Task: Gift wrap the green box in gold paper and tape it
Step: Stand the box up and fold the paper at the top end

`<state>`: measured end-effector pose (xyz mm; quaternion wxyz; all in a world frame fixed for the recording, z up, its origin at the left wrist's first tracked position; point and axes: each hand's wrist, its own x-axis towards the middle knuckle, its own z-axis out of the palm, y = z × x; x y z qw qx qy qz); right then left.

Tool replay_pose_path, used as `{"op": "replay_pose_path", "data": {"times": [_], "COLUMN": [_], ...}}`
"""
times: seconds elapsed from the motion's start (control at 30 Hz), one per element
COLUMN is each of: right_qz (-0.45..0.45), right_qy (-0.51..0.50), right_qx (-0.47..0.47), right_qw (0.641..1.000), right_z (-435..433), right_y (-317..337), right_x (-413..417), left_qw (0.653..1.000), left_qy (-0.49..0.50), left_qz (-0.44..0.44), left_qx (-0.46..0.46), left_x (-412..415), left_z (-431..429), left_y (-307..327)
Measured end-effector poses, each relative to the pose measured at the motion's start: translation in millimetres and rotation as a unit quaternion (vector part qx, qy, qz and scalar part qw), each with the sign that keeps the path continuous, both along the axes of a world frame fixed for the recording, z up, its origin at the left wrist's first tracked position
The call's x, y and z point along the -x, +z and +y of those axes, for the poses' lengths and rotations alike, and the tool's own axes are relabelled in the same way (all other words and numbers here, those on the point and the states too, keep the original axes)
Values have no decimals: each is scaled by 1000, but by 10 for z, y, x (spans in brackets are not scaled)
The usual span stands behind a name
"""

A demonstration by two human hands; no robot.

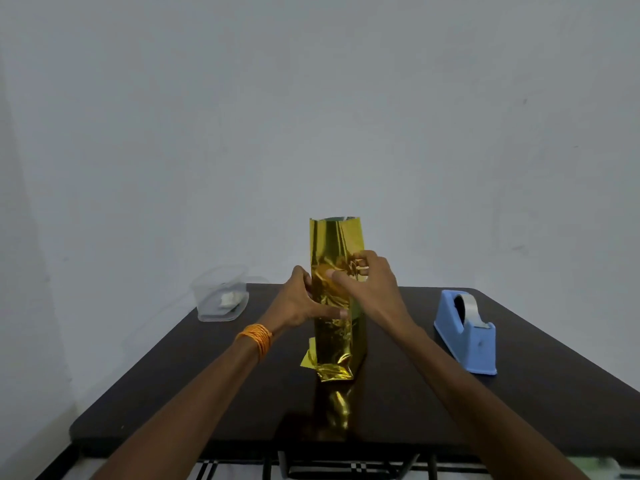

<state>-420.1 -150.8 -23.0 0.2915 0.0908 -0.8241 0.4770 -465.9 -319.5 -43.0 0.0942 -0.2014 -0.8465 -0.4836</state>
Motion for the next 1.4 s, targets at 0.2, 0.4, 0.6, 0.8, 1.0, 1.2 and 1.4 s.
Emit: {"op": "replay_pose_path", "data": {"times": [0.2, 0.4, 0.6, 0.8, 1.0, 1.2, 1.4], "right_qz": [19, -12, -61, -95, -106, -105, -103], "right_qy": [-38, 47, 157, 186, 197, 199, 187], "right_qx": [-19, 75, 97, 94, 84, 108, 94], "right_qw": [999, 996, 981, 973, 971, 968, 972], "right_z": [57, 239, 415, 473, 541, 544, 568], "right_y": [-27, -34, 9, 30, 62, 79, 85], "right_x": [100, 194, 265, 329, 411, 426, 384], "left_qw": [995, 990, 972, 970, 980, 983, 969], "left_qy": [-97, -92, 54, -75, -79, -40, 62], "left_qz": [7, 18, 79, -90, -53, -20, 84], "left_qx": [24, -106, -217, -214, -176, -176, -224], "left_x": [-152, -67, 68, 337, 366, 248, 52], "left_z": [-6, -30, -59, -135, -27, 36, 62], "left_y": [35, 39, 51, 83, 109, 98, 171]}}
